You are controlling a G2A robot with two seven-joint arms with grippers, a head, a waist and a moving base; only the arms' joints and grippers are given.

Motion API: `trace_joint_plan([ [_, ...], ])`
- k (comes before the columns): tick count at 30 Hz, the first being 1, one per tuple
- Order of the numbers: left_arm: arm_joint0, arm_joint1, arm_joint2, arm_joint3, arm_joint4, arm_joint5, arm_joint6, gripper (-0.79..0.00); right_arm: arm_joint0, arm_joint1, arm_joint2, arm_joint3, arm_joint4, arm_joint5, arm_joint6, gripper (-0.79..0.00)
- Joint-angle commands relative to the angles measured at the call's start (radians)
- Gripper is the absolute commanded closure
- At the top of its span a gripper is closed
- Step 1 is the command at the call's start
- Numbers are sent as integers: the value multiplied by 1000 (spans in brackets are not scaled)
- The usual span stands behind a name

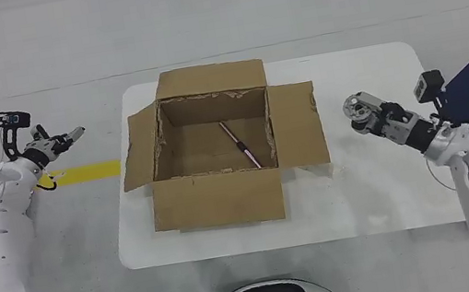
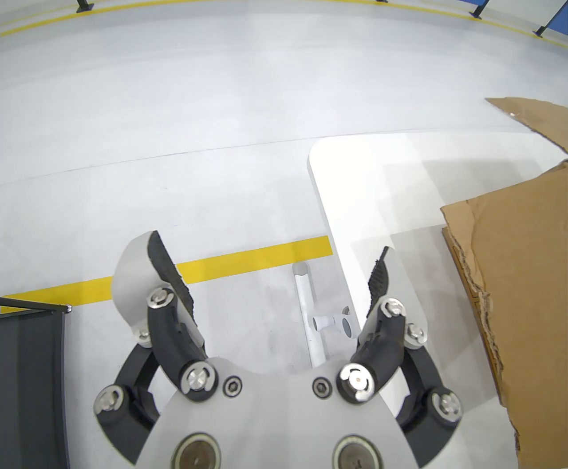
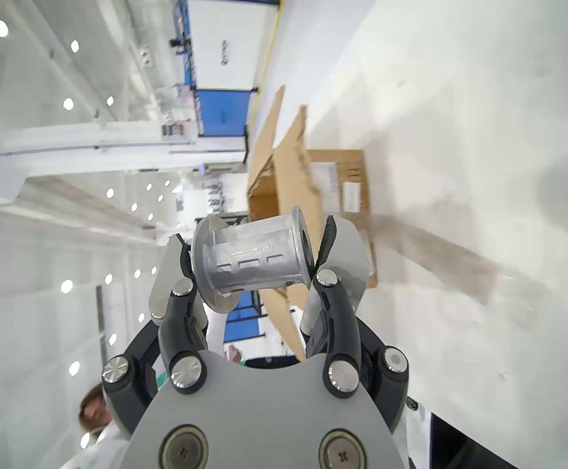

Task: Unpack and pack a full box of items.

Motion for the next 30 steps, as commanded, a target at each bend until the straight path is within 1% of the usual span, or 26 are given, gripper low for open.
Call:
trace_joint_plan([
  [1, 0, 0, 0, 0, 0, 0, 0, -785, 47, -1, -37, 42, 39, -15, 41, 0],
  [11, 0, 0, 0, 0, 0, 0, 0, -785, 47, -1, -37, 42, 39, -15, 41, 0],
  [13, 0, 0, 0, 0, 0, 0, 0, -785, 51, -4, -46, 33, 95, -43, 52, 0],
  [14, 0, 0, 0, 0, 0, 0, 0, -785, 59, -4, -56, 22, 88, -51, 62, 0],
  [16, 0, 0, 0, 0, 0, 0, 0, -785, 98, -1, -109, -30, 8, -25, 63, 0],
  [19, 0, 0, 0, 0, 0, 0, 0, -785, 217, -3, -250, -69, -111, 61, 69, 0],
  [22, 0, 0, 0, 0, 0, 0, 0, -785, 379, -16, -453, -52, -272, 175, 26, 0],
  [26, 0, 0, 0, 0, 0, 0, 0, -785, 597, -58, -717, 71, -402, 293, -36, 0],
  [30, 0, 0, 0, 0, 0, 0, 0, -785, 770, -116, -937, 212, -486, 388, -94, 0],
])
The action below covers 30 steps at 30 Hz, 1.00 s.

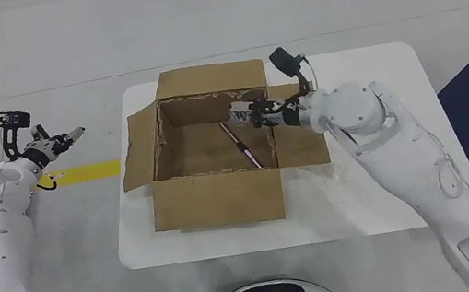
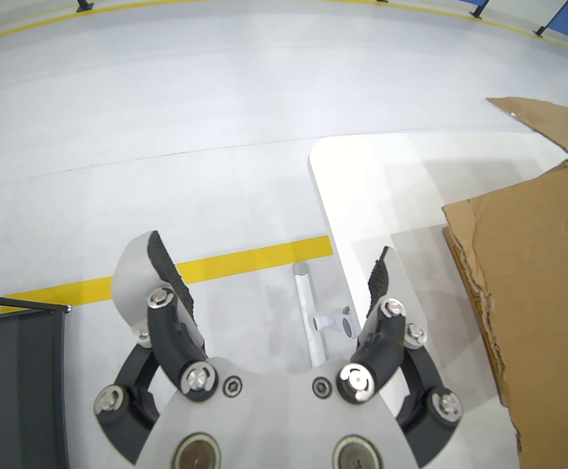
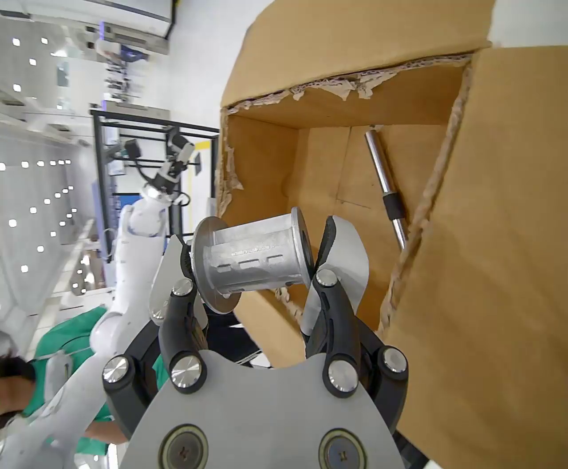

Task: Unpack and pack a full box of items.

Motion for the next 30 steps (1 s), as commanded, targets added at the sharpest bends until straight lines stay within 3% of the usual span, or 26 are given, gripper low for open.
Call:
trace_joint_plan([
  [1, 0, 0, 0, 0, 0, 0, 0, -785, 92, -34, -139, 71, -49, 48, -20, 0],
  [9, 0, 0, 0, 0, 0, 0, 0, -785, 243, -169, -457, 254, -164, 138, -84, 0],
  [10, 0, 0, 0, 0, 0, 0, 0, -785, 253, -186, -478, 276, -161, 143, -92, -25],
  [11, 0, 0, 0, 0, 0, 0, 0, -785, 263, -203, -496, 297, -156, 145, -96, -105],
  [14, 0, 0, 0, 0, 0, 0, 0, -785, 286, -246, -541, 351, -159, 153, -110, -188],
  [16, 0, 0, 0, 0, 0, 0, 0, -785, 299, -270, -559, 382, -163, 159, -116, -317],
  [19, 0, 0, 0, 0, 0, 0, 0, -785, 314, -299, -578, 424, -175, 171, -124, -351],
  [20, 0, 0, 0, 0, 0, 0, 0, -785, 317, -307, -579, 436, -175, 174, -126, -376],
  [21, 0, 0, 0, 0, 0, 0, 0, -785, 320, -313, -578, 444, -175, 174, -128, -486],
  [22, 0, 0, 0, 0, 0, 0, 0, -785, 323, -318, -573, 448, -174, 176, -132, -659],
  [23, 0, 0, 0, 0, 0, 0, 0, -785, 326, -320, -564, 447, -171, 176, -134, -754],
  [26, 0, 0, 0, 0, 0, 0, 0, -785, 319, -311, -512, 412, -148, 155, -130, -785],
  [30, 0, 0, 0, 0, 0, 0, 0, -785, 265, -257, -388, 274, -148, 128, -118, -785],
])
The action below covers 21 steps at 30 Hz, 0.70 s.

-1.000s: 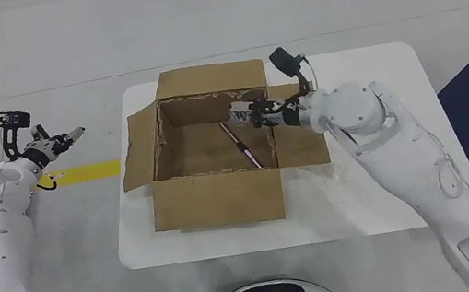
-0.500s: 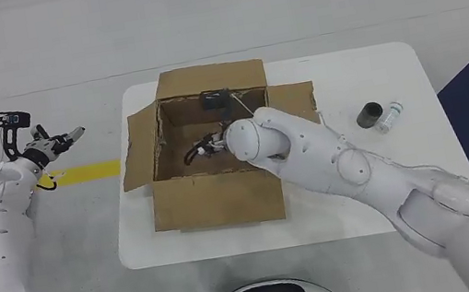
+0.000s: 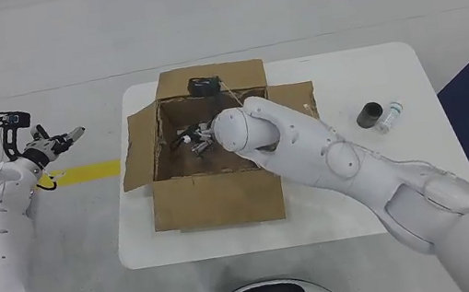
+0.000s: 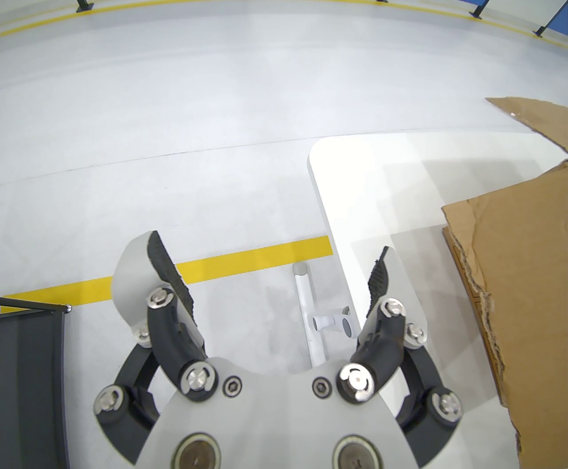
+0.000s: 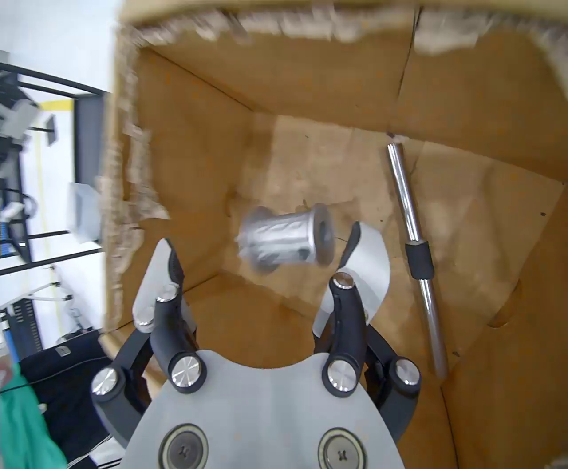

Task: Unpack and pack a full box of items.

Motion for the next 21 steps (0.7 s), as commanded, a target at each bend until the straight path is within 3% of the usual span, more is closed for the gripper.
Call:
trace_joint_plan([
  [1, 0, 0, 0, 0, 0, 0, 0, -785, -53, 41, 89, -111, -12, -17, 11, -785],
  [4, 0, 0, 0, 0, 0, 0, 0, -785, -172, 105, 230, -287, -58, -25, 20, -785],
  [7, 0, 0, 0, 0, 0, 0, 0, -785, -399, 186, 484, -529, -113, -54, 19, -785],
  [10, 0, 0, 0, 0, 0, 0, 0, -785, -631, 236, 736, -696, -126, -101, 13, -785],
  [16, 0, 0, 0, 0, 0, 0, 0, -785, -933, 264, 1173, -730, 96, -225, -13, -785],
  [18, 0, 0, 0, 0, 0, 0, 0, -785, -978, 267, 1243, -695, 123, -223, -8, -785],
  [21, 0, 0, 0, 0, 0, 0, 0, -785, -978, 267, 1243, -695, 123, -223, -8, -785],
])
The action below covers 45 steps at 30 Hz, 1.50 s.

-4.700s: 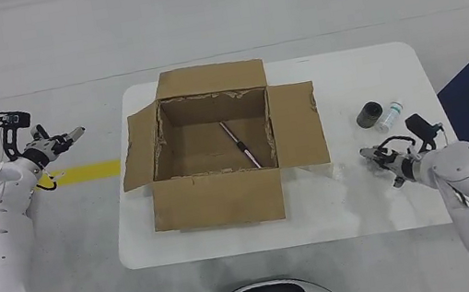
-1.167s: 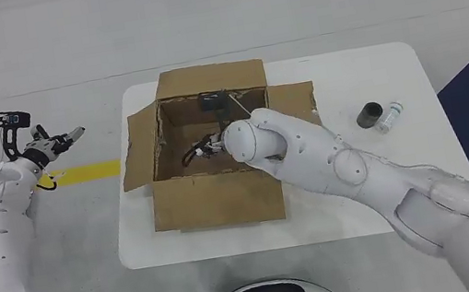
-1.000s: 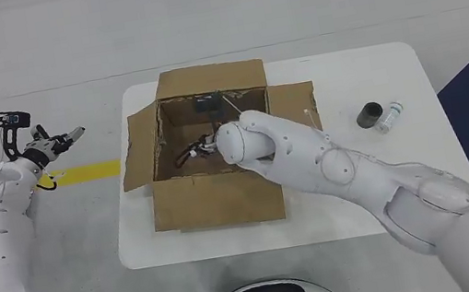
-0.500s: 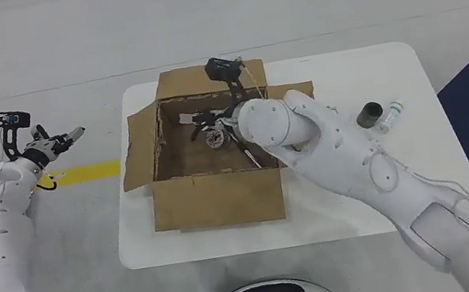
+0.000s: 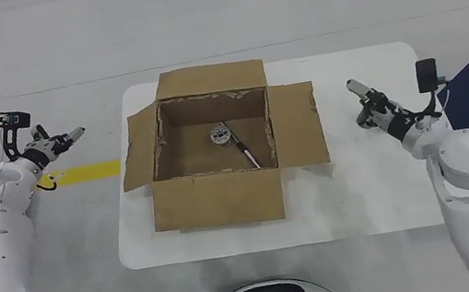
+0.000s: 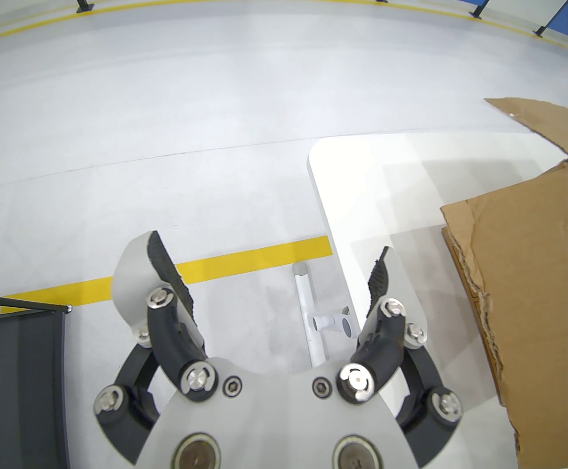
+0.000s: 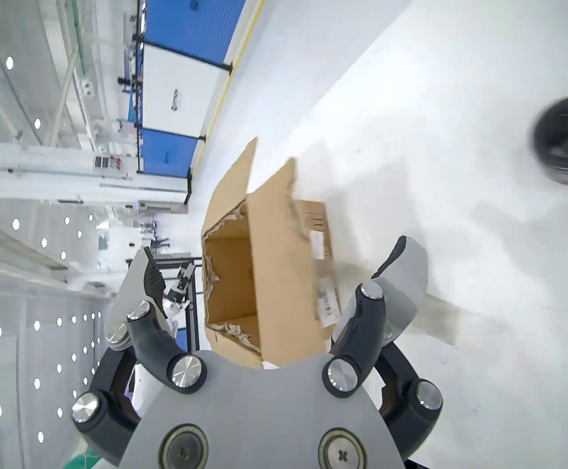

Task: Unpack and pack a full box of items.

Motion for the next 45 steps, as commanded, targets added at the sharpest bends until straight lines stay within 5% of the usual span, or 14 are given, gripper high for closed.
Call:
trace_joint_plan([
  [1, 0, 0, 0, 0, 0, 0, 0, -785, 3, 0, -6, -2, -2, 1, 0, -785],
  [12, 0, 0, 0, 0, 0, 0, 0, -785, 1, 1, -13, 17, -62, 22, -49, -785],
  [18, 0, 0, 0, 0, 0, 0, 0, -785, 82, 5, -10, 119, -239, 282, -194, -785],
  [25, 0, 0, 0, 0, 0, 0, 0, -785, 247, 24, -72, 359, -483, 528, -191, -742],
  [38, 0, 0, 0, 0, 0, 0, 0, -785, 458, 41, -312, 641, -795, 572, 56, -453],
  [45, 0, 0, 0, 0, 0, 0, 0, -785, 509, 32, -373, 729, -832, 568, 101, -431],
])
